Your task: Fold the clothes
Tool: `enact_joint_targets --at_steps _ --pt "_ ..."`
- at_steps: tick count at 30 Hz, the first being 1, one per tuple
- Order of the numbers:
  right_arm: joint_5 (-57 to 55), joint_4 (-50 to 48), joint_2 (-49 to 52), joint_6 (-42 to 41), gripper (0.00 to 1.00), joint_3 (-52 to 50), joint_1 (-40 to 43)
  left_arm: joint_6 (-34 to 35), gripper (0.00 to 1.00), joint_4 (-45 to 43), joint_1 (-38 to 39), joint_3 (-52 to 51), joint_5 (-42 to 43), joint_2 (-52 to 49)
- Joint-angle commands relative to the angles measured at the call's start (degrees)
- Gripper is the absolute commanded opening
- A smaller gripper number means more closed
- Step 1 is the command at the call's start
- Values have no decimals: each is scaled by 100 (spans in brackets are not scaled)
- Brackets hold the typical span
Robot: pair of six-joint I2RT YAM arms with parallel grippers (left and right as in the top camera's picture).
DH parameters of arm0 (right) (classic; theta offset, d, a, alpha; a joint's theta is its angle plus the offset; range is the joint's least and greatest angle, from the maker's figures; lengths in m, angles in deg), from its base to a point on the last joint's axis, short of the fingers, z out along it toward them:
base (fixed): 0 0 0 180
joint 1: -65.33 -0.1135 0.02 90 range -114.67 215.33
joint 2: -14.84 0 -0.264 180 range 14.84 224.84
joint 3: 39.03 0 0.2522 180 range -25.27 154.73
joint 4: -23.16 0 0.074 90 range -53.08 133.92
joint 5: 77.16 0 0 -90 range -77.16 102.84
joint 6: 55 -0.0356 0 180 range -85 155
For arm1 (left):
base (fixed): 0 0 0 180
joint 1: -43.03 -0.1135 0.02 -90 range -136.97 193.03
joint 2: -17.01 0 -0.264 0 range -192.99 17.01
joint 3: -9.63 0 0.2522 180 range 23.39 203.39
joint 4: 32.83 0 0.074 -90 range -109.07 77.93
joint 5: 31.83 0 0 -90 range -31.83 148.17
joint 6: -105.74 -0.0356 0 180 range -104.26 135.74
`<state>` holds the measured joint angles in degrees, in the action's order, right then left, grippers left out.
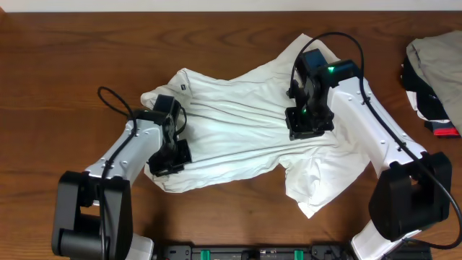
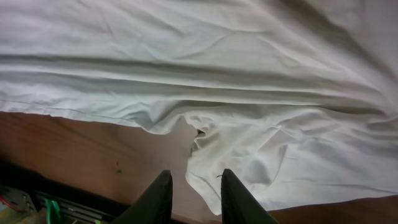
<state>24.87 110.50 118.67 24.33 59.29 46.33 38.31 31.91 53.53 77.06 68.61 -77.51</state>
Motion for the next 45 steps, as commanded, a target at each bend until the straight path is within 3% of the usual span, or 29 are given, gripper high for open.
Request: enact_joint_targets --at_steps 1,11,26,45 --pt "20 -13 0 -83 25 -48 -46 352 6 26 -9 2 -345 -28" --pt "20 -79 0 -83 25 -48 -46 546 6 -356 -17 -374 -490 -33" --pt "2 -57 0 -2 25 -48 -46 739 6 -98 -87 -398 -1071 -33" --pt "0 -70 0 9 22 -48 -46 686 6 26 -1143 -564 -1488 -31"
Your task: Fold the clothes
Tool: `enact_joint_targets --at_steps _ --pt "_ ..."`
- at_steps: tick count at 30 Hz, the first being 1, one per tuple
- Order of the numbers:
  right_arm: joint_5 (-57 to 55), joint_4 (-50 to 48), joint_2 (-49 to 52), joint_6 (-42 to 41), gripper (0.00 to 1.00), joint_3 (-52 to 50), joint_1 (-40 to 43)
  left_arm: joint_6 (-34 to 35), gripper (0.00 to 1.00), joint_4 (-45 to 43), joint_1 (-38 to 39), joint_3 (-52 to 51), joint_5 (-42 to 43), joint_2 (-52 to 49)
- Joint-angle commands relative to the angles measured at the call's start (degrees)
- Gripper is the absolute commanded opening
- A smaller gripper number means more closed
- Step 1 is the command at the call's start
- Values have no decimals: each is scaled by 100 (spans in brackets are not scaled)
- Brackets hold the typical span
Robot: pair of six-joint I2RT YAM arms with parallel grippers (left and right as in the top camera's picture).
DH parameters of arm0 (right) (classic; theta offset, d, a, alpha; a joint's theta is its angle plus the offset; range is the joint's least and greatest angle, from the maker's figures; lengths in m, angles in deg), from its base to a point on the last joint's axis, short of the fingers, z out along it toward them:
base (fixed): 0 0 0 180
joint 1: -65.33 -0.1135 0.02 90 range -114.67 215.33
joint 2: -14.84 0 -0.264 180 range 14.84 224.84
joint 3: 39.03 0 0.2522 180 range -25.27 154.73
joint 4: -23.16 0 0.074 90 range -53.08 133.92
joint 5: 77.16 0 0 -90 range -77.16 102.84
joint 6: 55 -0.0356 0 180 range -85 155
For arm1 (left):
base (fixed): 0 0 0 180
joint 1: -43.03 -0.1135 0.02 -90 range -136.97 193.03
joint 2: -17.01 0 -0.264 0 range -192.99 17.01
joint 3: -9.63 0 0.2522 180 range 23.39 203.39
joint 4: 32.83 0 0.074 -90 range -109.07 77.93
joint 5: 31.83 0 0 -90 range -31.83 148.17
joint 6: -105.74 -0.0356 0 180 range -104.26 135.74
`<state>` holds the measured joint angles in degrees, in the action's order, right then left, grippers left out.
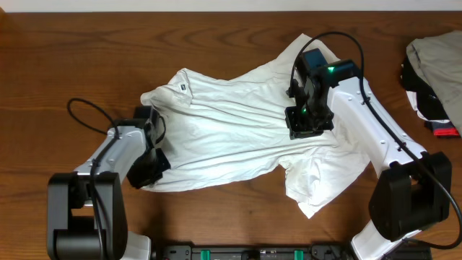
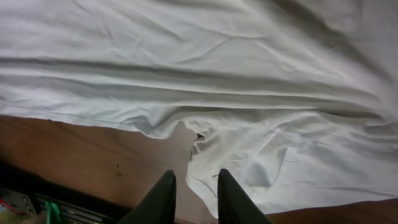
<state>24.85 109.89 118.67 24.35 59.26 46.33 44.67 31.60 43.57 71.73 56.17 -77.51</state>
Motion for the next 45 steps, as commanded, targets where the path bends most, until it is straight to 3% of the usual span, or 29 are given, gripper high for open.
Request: enact_joint_targets --at_steps 1,5,11,20,22,26,28,34,45 --pt "0 -17 0 7 22 -46 -46 52 6 96 -184 -20 -289 -31" --pt "0 -39 0 4 23 -46 -46 111 6 400 -251 136 -562 -22" --pt "0 -39 0 4 23 -46 -46 1231 6 1108 -251 361 -1792 50" --pt "2 -116 0 2 26 -46 -46 1362 6 1379 -221 739 -1790 791" --pt "2 -208 0 2 29 -46 -46 1154 6 1263 -142 844 -1532 1132" --pt "33 -444 0 -20 31 -46 -46 -435 6 225 184 855 369 1646" --pt "35 -518 0 -142 31 -46 -48 -697 6 -155 422 855 761 1661" --pt "48 -450 0 -151 31 -46 -52 -890 6 -872 883 852 754 1102" --pt "46 -208 0 -151 28 -68 -105 -1283 6 -2124 763 855 507 -140"
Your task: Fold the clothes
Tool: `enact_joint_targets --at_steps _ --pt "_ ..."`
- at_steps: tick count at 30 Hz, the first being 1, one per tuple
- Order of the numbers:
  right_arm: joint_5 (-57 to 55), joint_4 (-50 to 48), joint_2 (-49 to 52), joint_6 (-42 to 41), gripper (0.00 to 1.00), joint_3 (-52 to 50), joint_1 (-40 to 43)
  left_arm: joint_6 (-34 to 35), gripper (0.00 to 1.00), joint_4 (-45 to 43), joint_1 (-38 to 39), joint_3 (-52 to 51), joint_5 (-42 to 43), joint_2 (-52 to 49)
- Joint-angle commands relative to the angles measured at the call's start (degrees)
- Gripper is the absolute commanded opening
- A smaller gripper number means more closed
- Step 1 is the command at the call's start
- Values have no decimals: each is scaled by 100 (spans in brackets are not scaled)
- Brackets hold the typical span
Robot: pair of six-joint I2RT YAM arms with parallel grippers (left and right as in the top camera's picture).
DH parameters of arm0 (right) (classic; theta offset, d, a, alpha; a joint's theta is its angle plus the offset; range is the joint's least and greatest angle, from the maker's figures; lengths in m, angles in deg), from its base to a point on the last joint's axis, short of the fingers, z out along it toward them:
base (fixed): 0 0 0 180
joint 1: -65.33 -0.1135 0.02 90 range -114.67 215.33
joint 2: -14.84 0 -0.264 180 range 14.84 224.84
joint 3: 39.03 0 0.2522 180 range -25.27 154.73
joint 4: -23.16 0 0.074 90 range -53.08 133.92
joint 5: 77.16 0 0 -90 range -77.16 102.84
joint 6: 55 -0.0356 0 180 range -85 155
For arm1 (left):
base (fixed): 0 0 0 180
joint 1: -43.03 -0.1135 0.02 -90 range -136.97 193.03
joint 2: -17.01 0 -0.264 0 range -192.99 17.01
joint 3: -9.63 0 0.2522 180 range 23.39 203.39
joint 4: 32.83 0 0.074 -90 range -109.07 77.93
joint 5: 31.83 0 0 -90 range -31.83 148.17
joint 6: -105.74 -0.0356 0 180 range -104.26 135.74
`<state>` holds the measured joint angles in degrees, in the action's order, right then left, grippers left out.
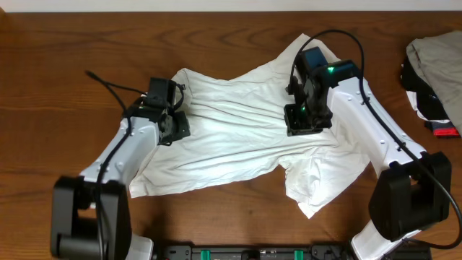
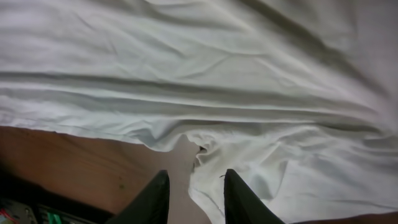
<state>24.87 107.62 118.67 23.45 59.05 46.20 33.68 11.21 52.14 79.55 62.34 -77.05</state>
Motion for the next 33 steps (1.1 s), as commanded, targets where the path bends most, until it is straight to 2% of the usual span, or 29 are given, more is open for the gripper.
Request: enact_joint_targets --at_steps 1,11,33 --pt "44 22 0 -61 28 -46 -101 -186 6 -129 -129 72 -107 -254" --pt "44 13 0 -63 29 -50 -256 -422 6 -632 -474 72 -94 -625" --pt "44 -116 2 -173 29 -90 -350 -444 6 -850 -557 72 -33 -1010"
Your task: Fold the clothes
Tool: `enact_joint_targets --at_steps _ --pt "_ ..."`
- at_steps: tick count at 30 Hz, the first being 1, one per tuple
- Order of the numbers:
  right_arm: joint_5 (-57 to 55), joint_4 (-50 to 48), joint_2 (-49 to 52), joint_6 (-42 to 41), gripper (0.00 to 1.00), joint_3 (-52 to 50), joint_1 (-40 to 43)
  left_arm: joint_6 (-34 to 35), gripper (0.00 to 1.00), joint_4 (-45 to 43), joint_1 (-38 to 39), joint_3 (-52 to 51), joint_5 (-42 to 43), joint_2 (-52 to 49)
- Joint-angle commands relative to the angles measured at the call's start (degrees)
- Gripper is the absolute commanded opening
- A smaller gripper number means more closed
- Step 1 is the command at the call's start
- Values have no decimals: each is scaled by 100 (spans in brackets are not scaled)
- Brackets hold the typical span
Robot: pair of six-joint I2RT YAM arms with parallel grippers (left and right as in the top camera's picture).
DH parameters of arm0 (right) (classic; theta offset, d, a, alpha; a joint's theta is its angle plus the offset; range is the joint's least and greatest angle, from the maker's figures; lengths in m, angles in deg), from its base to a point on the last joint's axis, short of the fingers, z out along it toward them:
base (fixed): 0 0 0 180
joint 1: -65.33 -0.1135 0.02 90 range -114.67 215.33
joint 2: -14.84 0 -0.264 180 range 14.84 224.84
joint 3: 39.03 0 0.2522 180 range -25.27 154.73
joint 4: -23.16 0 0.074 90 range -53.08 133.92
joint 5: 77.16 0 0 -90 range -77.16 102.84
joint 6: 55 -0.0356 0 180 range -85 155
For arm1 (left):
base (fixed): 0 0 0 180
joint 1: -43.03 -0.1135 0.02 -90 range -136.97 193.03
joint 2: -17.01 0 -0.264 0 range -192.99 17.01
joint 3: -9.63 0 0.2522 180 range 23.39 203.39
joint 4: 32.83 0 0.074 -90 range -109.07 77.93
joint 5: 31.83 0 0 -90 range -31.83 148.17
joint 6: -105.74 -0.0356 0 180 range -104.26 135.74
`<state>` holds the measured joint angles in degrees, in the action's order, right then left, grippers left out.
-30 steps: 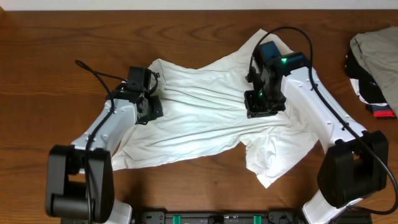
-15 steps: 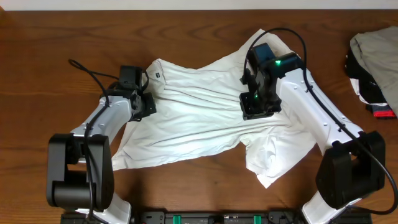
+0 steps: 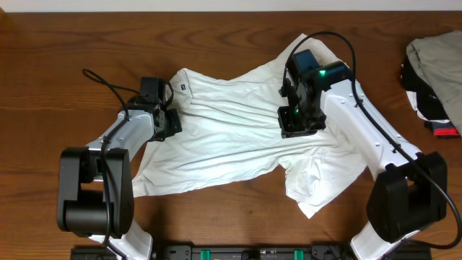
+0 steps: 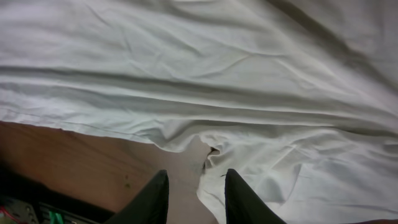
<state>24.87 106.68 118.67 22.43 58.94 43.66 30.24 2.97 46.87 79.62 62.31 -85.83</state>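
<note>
A white shirt (image 3: 231, 137) lies spread and wrinkled on the brown table, its collar tag (image 3: 183, 87) at the upper left. My left gripper (image 3: 164, 121) sits at the shirt's left edge just below the collar; the overhead view does not show whether its fingers grip cloth. My right gripper (image 3: 294, 124) hangs over the shirt's right middle. In the right wrist view the right gripper (image 4: 194, 190) is open, its dark fingers (image 4: 155, 196) above bare wood beside a notch in the shirt (image 4: 217, 74) hem, with nothing between them.
A pile of other clothes (image 3: 433, 65), grey-beige with black and red pieces, lies at the table's right edge. A black rail (image 3: 253, 253) runs along the front edge. Bare wood (image 3: 58, 108) lies left of the shirt.
My left gripper has shifted a little up and to the left at the shirt's left edge. My right gripper has moved slightly left over the shirt, still open. The shirt looks the same.
My left gripper was first on bunched cloth at the shirt's lower left. Then it was further left at the corner, with that part spread flatter. Later it was up near the collar, where it stays. The right gripper hovered open over the right middle throughout.
</note>
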Motion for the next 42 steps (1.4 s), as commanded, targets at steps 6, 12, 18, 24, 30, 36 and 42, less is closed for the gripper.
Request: enact_joint_targets --at_steps 6,12,18,24,30,36,42 --pt "44 -531 2 -225 29 -546 -212 -96 6 33 -31 66 -417 -131" --pt "42 -1261 4 -330 27 -1255 -219 -96 6 101 -31 66 -699 -131" --pt "20 -1978 13 -446 27 -1814 -214 -96 6 103 -31 66 -846 -129" --pt "-74 -2116 35 -546 27 -2059 -153 -96 6 118 -31 66 -1202 -129" --pt "-68 -2052 35 -564 26 -2079 -66 -94 6 118 -31 66 -1917 -129" --pt "-68 -2009 35 -564 26 -2079 -63 -46 6 59 -70 66 -2660 -129" --pt "-68 -1926 35 -562 26 -2079 -63 103 6 -9 -341 66 -3110 -116"
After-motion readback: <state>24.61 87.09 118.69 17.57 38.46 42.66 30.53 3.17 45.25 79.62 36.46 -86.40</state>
